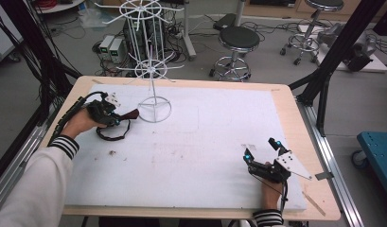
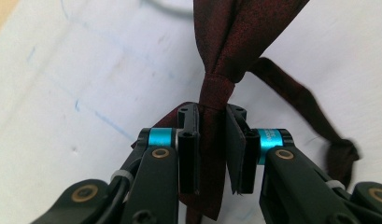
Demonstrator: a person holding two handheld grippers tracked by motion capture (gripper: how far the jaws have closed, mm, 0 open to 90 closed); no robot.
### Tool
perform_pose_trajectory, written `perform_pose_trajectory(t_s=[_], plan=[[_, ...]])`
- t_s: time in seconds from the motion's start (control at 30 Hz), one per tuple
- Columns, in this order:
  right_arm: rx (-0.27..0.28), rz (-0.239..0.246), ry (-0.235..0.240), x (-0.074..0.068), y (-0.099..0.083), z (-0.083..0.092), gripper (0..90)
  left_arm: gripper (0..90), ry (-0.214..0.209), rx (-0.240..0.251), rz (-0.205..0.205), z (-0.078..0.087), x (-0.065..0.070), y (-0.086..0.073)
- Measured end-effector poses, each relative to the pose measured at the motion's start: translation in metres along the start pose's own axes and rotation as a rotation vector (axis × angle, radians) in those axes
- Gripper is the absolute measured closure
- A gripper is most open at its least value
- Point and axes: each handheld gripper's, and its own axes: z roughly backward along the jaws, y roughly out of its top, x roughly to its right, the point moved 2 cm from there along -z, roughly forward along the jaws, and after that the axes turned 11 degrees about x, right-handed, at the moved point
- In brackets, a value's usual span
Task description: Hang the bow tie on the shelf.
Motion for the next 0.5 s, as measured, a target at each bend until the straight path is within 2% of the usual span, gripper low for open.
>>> perform_pose_trajectory(t_s=[0.1, 0.43, 0.5], plan=[[0.000, 0.002, 0.001, 0.000, 0.000, 0.000, 1.4, 76.0, 0.003, 0.030, 0.015, 0.009, 0.004, 0.005], [0.001, -0.006, -0.001, 0.000, 0.000, 0.000, 1.4, 76.0, 0.016, 0.064, 0.032, 0.034, 0.009, 0.011], [0.001, -0.006, -0.001, 0.000, 0.000, 0.000, 1.4, 76.0, 0.019, 0.094, 0.050, 0.042, 0.010, 0.010]])
